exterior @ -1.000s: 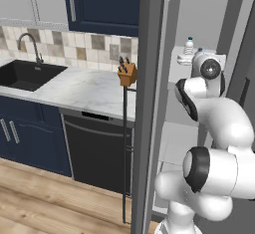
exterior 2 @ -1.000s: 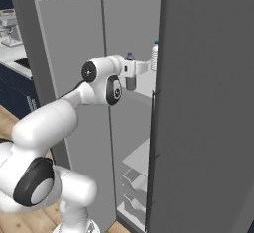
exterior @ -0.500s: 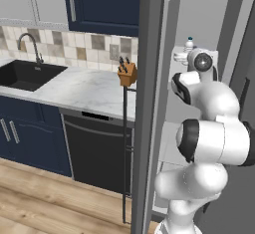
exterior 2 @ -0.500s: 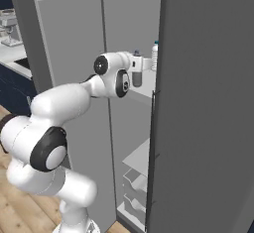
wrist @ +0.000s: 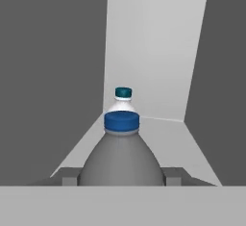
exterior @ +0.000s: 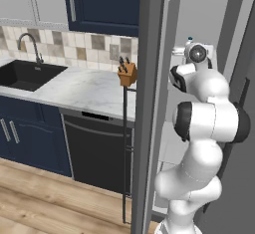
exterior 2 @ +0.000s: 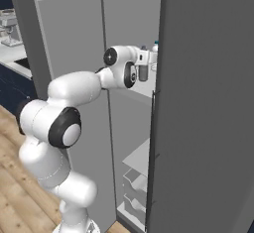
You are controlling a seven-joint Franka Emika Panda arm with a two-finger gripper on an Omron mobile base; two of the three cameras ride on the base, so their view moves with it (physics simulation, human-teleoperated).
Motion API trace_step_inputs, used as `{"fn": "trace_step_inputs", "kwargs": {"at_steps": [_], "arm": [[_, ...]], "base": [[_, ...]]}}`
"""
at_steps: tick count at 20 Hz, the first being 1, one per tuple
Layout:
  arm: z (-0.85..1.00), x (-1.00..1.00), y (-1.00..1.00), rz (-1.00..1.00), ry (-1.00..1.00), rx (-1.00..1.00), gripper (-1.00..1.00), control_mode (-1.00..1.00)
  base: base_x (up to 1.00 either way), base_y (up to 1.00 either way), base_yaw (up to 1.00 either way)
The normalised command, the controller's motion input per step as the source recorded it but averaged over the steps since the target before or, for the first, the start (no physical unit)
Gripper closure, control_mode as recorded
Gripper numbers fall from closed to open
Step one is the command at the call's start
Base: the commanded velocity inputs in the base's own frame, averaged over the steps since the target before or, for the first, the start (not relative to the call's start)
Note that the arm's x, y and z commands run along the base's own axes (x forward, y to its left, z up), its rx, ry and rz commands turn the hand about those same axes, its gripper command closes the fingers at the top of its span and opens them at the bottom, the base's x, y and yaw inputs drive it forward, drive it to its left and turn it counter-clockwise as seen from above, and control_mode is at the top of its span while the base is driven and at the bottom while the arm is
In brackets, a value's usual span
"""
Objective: Take the bottled waters from the counter and place them in the freezer to freeze. Close the freezer door after placing the bottles.
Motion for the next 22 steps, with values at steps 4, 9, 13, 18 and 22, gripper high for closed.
{"fn": "trace_step_inputs", "kwargs": {"at_steps": [4,9,13,18,22], "arm": [[-0.12,0.36,-0.04,-0.02,0.00,0.00,1.00,-1.00],[-0.37,0.08,0.00,-0.02,-0.01,0.00,1.00,-1.00],[-0.42,0.00,0.00,-0.01,0.00,0.00,1.00,-1.00],[-0.46,0.00,0.00,-0.01,0.00,0.00,1.00,-1.00],[-0.33,0.00,0.00,0.00,-0.05,0.00,1.00,-1.00]], "base": [[0.00,0.00,0.00],[0.00,0.00,0.00],[0.00,0.00,0.00],[0.00,0.00,0.00],[0.00,0.00,0.00]]}}
